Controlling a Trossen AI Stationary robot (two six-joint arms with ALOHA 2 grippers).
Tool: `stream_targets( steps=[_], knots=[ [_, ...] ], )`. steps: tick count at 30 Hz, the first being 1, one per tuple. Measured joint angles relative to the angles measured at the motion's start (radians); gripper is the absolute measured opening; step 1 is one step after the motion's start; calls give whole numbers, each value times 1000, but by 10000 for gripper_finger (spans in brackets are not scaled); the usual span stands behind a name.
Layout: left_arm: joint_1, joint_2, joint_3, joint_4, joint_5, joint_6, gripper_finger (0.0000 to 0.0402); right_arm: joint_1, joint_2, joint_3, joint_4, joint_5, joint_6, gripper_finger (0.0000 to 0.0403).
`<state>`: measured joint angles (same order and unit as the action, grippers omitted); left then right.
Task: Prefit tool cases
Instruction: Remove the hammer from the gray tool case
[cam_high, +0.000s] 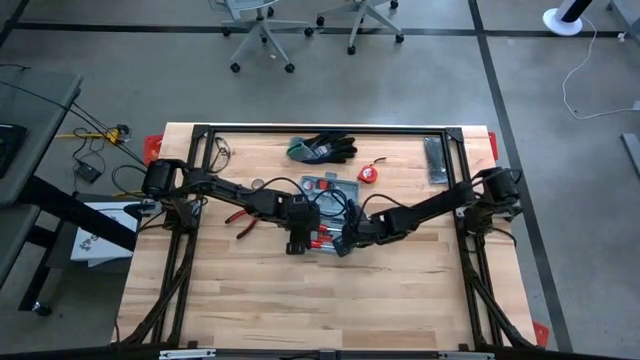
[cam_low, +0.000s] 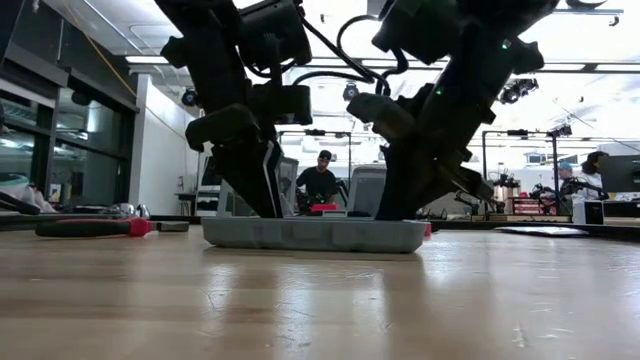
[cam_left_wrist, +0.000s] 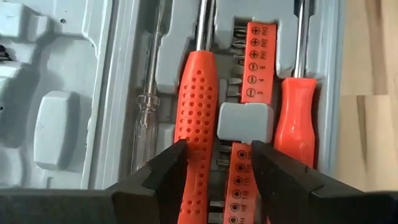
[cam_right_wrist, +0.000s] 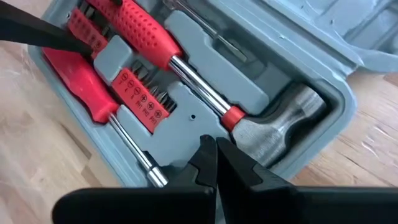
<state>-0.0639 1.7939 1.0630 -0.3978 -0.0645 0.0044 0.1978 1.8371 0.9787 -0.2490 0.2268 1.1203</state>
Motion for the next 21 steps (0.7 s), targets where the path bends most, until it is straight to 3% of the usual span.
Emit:
stream_targets(
  steps=[3, 8, 15, 21],
  knots=[
    [-1, 0, 0, -1, -33, 36, 167, 0, 1, 0, -2, -4, -10, 0],
    [-12, 0, 0, -1, -213, 162, 170, 1, 3, -2, 0, -12, -11, 0],
    [-12, 0, -9, 0, -210, 252, 194, 1, 4, -4, 3, -10, -10, 0],
    [-25, -8, -108, 91, -202, 252, 220, 1, 5, -5, 7, -4, -11, 0]
  ],
)
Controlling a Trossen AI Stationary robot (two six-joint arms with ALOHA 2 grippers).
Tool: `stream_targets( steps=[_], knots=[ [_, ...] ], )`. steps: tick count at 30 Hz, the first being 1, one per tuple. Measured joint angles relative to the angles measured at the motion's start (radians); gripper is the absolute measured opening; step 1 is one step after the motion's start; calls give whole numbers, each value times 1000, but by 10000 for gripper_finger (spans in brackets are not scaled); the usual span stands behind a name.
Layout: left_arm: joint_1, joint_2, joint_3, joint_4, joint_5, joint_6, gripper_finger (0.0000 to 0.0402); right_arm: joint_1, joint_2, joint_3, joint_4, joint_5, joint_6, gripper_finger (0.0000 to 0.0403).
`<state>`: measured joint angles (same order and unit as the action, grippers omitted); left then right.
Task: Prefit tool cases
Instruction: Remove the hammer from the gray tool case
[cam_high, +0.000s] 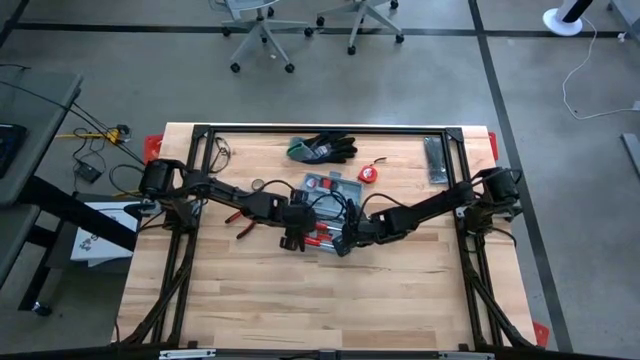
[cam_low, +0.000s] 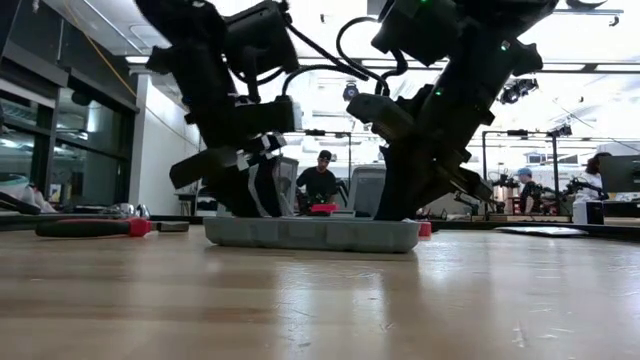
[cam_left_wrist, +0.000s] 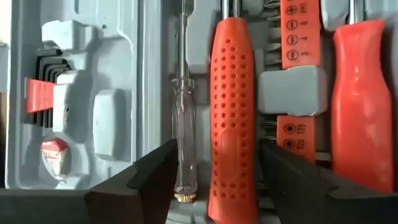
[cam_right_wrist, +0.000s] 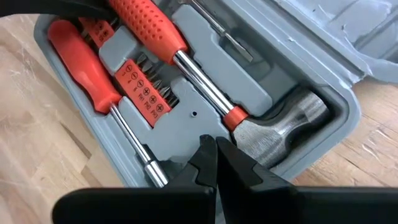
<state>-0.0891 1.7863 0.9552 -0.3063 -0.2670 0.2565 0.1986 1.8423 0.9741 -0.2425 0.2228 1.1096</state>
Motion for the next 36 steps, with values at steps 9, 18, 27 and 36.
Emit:
stream_targets(
  steps=[9, 18, 27, 36],
  knots=[
    [-14, 10, -63, 215, -241, 90, 229, 0, 2, -2, 22, 3, -12, 0],
    [16, 97, -56, 302, -282, 100, 229, 16, 1, -2, 21, 12, -16, 0],
    [49, 131, -59, 472, -266, 36, 216, 29, 1, -3, 23, 14, -10, 0],
    [111, 179, -55, 532, -89, 176, 145, 42, 1, -3, 22, 32, -9, 0]
  ],
)
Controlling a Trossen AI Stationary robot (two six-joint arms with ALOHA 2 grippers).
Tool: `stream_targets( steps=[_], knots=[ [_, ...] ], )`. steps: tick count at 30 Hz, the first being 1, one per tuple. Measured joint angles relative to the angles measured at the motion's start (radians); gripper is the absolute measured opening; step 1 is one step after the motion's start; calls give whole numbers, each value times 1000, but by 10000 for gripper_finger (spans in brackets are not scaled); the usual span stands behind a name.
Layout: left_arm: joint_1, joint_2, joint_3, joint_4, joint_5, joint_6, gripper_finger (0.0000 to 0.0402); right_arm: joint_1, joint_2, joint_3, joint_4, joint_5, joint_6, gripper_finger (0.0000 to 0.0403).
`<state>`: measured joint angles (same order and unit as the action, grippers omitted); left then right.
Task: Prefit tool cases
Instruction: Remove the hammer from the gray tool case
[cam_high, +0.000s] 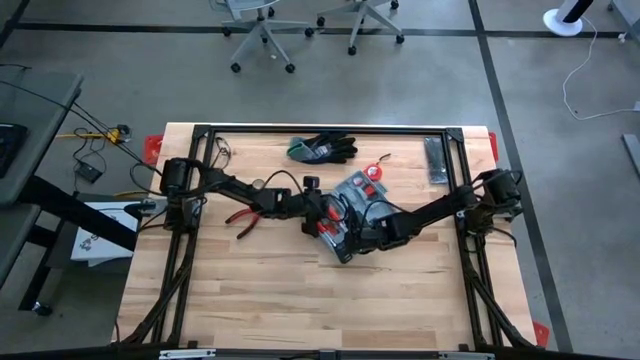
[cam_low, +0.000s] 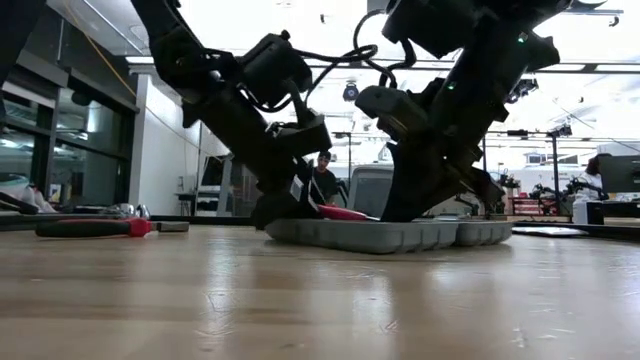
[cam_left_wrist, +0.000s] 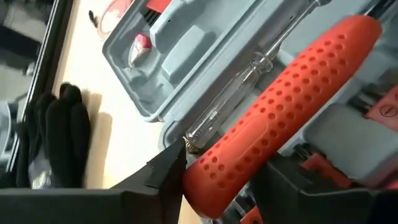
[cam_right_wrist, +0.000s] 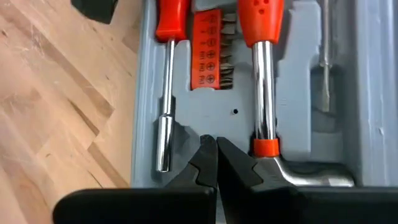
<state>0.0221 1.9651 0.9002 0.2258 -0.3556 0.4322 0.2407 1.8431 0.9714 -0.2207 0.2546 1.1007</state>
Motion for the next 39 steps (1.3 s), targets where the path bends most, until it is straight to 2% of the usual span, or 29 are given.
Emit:
stream_targets(
  steps=[6, 8, 11, 21, 26, 33, 39],
  knots=[
    [5, 5, 1, 34, 75, 122, 162, 15, 1, -5, 15, 8, 2, 0],
    [5, 6, 6, 34, 83, 131, 152, 15, 1, -14, 28, 7, 19, 0],
    [4, 9, 15, 12, 90, 142, 115, 19, 0, -31, 60, 12, 28, 0],
    [0, -2, 76, -138, 178, 64, 106, 24, -43, -41, 82, 2, 45, 0],
    [-8, -11, 131, -224, 265, 3, 49, 34, -138, -43, -3, 99, 53, 0],
    [-14, -28, 220, -355, 240, -60, 49, 69, -291, -41, -162, 211, 113, 0],
    [-19, -103, 286, -474, 222, -68, 48, 83, -401, -40, -310, 321, 158, 0]
  ],
)
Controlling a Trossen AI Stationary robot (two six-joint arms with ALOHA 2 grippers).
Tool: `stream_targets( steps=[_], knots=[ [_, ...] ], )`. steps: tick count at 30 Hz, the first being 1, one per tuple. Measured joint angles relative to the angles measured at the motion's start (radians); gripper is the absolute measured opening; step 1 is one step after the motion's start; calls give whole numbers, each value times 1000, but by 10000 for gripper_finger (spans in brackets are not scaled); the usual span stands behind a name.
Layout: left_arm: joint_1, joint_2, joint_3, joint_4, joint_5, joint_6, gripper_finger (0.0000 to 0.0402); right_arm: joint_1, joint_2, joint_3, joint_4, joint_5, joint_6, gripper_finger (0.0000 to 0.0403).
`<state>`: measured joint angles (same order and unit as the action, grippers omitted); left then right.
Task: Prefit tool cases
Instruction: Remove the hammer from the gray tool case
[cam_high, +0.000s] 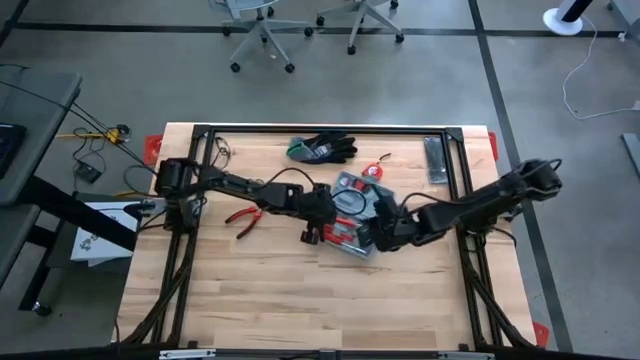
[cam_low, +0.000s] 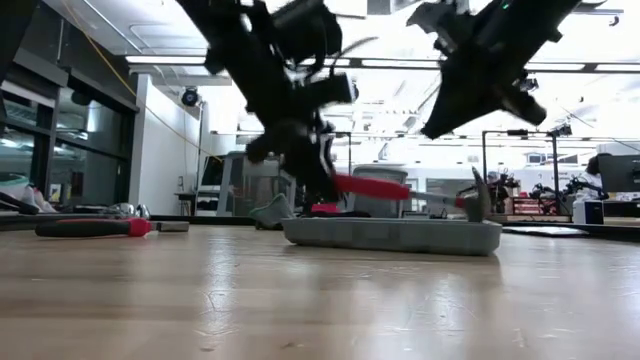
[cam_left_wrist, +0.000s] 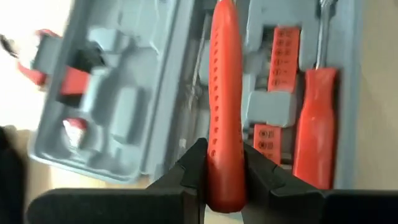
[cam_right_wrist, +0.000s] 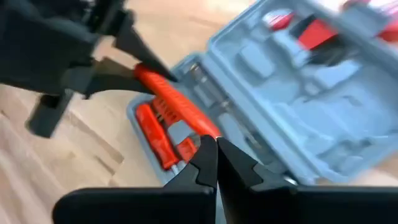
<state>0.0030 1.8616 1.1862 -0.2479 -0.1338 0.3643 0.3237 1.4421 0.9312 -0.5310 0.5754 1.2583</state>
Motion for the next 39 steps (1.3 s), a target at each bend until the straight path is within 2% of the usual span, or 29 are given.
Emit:
stream_targets(
  steps=[7, 14, 18, 21, 26, 29, 31, 34, 39],
  knots=[
    [4, -155, 11, -189, -75, -74, 47, -17, -36, 1, -95, 28, -1, 0],
    [6, -330, -3, -522, -230, -275, 47, -29, -35, 1, -97, 59, -7, 0],
    [21, -409, -79, -676, -312, -435, 47, -37, -35, 1, -98, 61, -11, 0],
    [33, -451, -160, -694, -343, -538, 47, -44, -35, 2, -97, 61, -26, 0],
    [35, -453, -285, -657, -305, -633, 47, -55, -35, 2, -97, 61, -28, 0],
    [23, -453, -334, -617, -231, -669, 51, -56, -35, 2, -96, 60, -28, 0],
    [11, -452, -358, -605, -155, -689, 79, -56, -35, 2, -95, 58, -28, 0],
    [-3, -452, -372, -573, -96, -694, 126, -55, -35, 2, -94, 57, -28, 0],
    [-28, -452, -394, -530, -61, -710, 158, -59, -35, 2, -94, 57, -29, 0]
  ],
)
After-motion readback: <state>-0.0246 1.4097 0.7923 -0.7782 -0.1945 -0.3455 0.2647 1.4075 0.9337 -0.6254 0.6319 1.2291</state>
